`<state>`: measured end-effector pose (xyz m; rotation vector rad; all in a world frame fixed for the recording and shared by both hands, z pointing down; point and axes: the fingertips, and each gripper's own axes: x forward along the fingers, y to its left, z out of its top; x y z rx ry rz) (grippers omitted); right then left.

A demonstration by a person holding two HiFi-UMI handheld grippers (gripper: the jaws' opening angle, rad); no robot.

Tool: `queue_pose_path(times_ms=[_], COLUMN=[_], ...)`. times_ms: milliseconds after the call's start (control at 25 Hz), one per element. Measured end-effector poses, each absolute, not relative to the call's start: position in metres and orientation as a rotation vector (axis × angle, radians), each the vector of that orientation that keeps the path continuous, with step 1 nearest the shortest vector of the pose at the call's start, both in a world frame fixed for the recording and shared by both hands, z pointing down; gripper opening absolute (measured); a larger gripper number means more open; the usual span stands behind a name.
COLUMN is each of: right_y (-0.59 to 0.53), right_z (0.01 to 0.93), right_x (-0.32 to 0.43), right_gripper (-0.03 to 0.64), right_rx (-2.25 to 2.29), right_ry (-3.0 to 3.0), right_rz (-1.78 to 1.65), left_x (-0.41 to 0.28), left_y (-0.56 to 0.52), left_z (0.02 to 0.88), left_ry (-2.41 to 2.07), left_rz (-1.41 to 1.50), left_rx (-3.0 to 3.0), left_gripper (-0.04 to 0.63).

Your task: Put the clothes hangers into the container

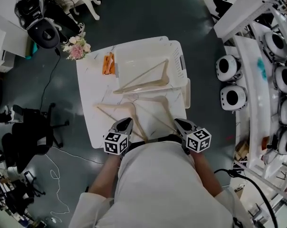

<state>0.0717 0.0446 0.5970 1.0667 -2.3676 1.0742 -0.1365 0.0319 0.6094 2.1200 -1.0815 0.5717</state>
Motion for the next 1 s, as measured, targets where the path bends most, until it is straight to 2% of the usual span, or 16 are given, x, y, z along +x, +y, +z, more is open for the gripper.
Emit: queue_pose_path(times_ms=[360,760,1000], right_y=[0.054,0.052,0.043], right_z=[0.617,0.631,0.639], right_x=[0.088,0.121,0.137], right_gripper=[0.002,0.002,0.002], right_rx=[0.999,0.922,0.892], right_ry=[-2.33,-2.281,-2.262], right_rz=[1.136,1.147,1.148], left_x=[-0.132,-0.148,-0.148], left_y=[0.022,0.021,0.028], left_z=[0.665,0.756,0.797], left_ry=[-1.163,-1.356,-1.414], left_rz=[0.663,0.814,0.818], left_rx=[1.984,1.723,1.567], left_gripper=[0.07,0.089,0.137])
